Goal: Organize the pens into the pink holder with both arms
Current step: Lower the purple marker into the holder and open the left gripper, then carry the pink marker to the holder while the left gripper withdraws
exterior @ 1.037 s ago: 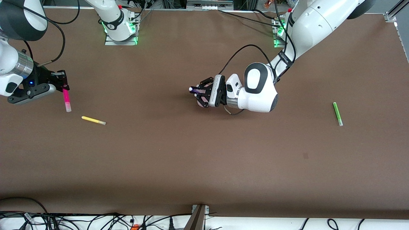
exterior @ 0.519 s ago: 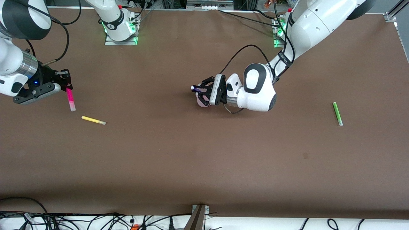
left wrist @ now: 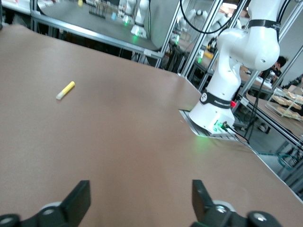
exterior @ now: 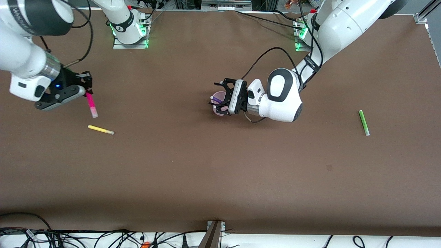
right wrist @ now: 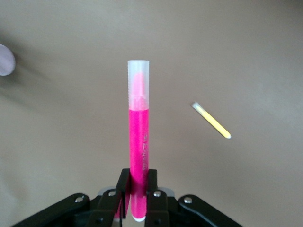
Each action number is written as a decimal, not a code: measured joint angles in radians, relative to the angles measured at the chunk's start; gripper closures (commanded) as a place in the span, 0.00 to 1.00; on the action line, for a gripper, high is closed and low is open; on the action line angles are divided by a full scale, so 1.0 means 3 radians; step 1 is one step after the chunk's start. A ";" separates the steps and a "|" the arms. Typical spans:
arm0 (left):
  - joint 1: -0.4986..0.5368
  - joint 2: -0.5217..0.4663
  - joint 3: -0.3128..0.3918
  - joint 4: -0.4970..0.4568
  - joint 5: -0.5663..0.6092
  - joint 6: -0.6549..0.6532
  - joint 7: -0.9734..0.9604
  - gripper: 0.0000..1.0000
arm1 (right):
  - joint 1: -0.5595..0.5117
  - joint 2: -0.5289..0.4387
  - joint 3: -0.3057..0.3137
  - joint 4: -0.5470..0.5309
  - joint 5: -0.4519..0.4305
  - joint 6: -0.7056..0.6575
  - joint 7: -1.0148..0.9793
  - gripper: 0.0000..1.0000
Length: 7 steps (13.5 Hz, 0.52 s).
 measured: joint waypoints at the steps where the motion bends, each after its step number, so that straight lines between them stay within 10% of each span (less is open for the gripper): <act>1: 0.0014 -0.0150 -0.0001 0.0034 0.0220 -0.0192 -0.0465 0.00 | 0.0035 0.0002 0.0095 0.0014 -0.0002 0.0000 0.0046 1.00; 7: 0.0122 -0.0648 0.0007 0.0284 0.1560 -0.1499 -0.2763 0.00 | 0.0969 0.0231 0.0191 0.0176 -0.0426 0.0002 0.0647 1.00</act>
